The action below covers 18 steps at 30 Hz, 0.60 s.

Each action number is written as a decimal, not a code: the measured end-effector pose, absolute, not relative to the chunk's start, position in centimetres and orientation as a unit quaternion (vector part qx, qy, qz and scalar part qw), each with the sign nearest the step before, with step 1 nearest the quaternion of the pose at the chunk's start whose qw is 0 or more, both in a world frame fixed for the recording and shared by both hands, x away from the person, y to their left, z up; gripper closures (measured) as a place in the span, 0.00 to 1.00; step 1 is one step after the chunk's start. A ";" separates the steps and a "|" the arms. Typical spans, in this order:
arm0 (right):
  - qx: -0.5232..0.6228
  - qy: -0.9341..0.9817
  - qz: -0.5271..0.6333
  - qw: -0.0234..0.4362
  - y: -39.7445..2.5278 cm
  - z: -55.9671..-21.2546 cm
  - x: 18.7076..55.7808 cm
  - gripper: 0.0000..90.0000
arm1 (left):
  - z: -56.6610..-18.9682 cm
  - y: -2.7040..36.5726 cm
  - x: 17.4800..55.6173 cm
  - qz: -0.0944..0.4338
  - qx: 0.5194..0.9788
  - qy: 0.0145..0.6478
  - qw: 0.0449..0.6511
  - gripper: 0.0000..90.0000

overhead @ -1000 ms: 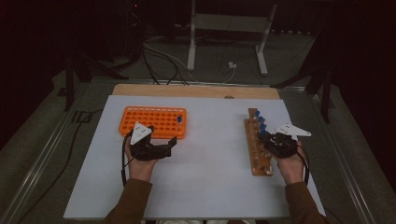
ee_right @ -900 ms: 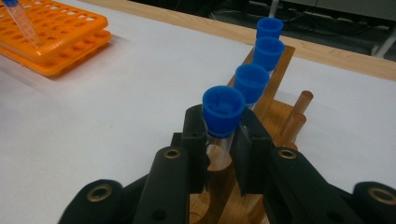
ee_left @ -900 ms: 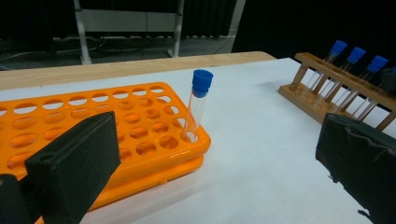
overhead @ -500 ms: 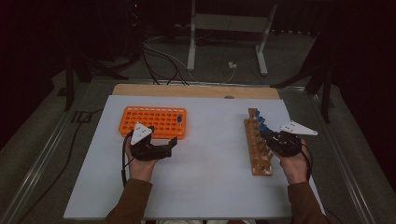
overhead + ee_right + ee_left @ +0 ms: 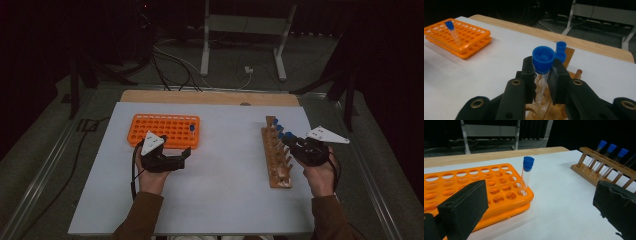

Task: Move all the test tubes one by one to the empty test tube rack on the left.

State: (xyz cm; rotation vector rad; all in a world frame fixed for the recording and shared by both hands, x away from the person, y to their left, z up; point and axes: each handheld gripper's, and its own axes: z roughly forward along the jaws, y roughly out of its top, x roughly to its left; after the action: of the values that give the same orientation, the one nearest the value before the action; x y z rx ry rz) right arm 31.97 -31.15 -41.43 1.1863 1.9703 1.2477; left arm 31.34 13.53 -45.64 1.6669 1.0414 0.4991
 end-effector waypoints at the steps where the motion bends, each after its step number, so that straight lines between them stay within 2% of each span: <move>1: 0.436 0.726 0.463 0.261 -31.2 -41.2 31.9 0.86 | -45.6 13.5 31.3 0.208 0.698 0.435 0.529 0.01; 9: 0.418 0.724 0.476 0.272 -30.4 -40.0 31.1 0.86 | -45.5 13.0 31.2 0.205 0.700 0.429 0.533 0.01; 18: 0.394 0.741 0.478 0.259 -28.6 -40.2 30.9 0.86 | -45.1 11.9 30.9 0.206 0.702 0.412 0.544 0.02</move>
State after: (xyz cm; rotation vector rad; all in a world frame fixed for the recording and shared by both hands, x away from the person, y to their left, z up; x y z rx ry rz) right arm 30.94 -28.58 -40.19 1.0664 2.0081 1.2951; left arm 30.85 11.86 -45.14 1.6650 0.9766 0.4885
